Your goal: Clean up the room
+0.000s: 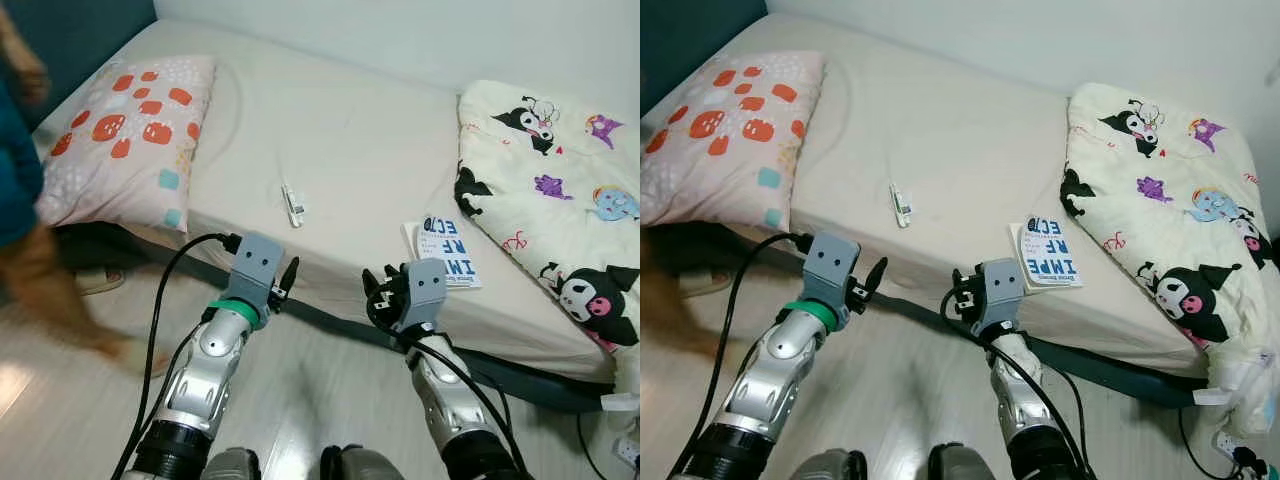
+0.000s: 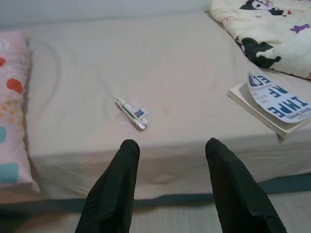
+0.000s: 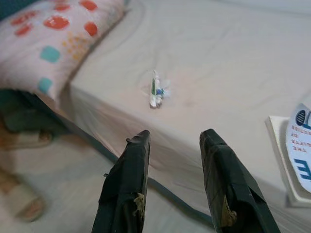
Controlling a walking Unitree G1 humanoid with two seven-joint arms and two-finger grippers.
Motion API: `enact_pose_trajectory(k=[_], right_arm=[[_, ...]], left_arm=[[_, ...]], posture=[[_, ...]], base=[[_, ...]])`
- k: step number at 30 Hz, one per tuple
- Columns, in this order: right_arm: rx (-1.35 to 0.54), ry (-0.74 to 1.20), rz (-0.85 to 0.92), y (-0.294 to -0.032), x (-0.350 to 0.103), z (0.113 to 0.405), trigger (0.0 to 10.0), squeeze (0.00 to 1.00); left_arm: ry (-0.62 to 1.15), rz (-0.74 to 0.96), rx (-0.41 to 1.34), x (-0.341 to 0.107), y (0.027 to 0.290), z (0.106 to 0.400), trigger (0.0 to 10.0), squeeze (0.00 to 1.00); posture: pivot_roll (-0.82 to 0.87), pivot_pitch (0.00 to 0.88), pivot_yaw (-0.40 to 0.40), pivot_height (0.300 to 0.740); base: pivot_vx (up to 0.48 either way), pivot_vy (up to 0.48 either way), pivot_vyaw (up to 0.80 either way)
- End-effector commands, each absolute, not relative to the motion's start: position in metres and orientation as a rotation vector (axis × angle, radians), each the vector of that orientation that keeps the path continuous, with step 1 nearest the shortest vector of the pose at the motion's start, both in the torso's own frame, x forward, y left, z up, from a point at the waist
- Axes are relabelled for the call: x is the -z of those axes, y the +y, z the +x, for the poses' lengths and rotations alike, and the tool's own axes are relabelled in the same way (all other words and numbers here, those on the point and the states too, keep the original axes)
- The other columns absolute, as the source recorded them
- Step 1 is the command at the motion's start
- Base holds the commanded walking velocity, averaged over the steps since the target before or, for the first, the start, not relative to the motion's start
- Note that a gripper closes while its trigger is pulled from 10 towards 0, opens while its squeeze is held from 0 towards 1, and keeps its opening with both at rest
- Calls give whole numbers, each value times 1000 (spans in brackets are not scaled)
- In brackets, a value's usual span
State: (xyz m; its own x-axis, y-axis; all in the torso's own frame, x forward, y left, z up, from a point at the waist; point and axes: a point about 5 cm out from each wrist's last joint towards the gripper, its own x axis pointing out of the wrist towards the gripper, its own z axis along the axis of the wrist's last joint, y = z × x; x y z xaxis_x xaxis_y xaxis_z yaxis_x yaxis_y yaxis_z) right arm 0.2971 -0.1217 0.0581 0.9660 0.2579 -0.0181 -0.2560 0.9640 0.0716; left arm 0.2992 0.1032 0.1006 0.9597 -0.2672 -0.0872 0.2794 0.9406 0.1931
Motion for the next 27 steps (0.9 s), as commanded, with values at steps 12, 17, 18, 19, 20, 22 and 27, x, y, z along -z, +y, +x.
enact_pose_trajectory(k=[12,17,18,19,20,22,27], right_arm=[[-235,48,55,-129,-53,295,10000,0],[-235,48,55,-129,-53,295,10000,0],[-235,48,55,-129,-53,295,10000,0],[-235,48,55,-129,-53,295,10000,0],[-235,48,55,-129,-53,295,10000,0],[-240,55,49,-128,-51,295,10000,0],[-243,58,46,-128,-50,295,10000,0]], left_arm=[[38,228,305,-102,92,305,10000,0],[38,228,305,-102,92,305,10000,0],[38,228,305,-102,92,305,10000,0],[37,228,305,-102,92,304,10000,0],[37,228,305,-102,92,304,10000,0],[36,226,303,-102,92,304,10000,0],[32,222,295,-102,94,305,10000,0]], posture=[[-21,8,-18,740],[-21,8,-18,740],[-21,8,-18,740],[-21,8,-18,740],[-21,8,-18,740],[-19,10,-22,740],[-17,10,-24,740]], base=[[463,0,-64],[472,0,0],[472,0,0],[472,0,0],[472,0,0],[471,0,0],[337,0,0]])
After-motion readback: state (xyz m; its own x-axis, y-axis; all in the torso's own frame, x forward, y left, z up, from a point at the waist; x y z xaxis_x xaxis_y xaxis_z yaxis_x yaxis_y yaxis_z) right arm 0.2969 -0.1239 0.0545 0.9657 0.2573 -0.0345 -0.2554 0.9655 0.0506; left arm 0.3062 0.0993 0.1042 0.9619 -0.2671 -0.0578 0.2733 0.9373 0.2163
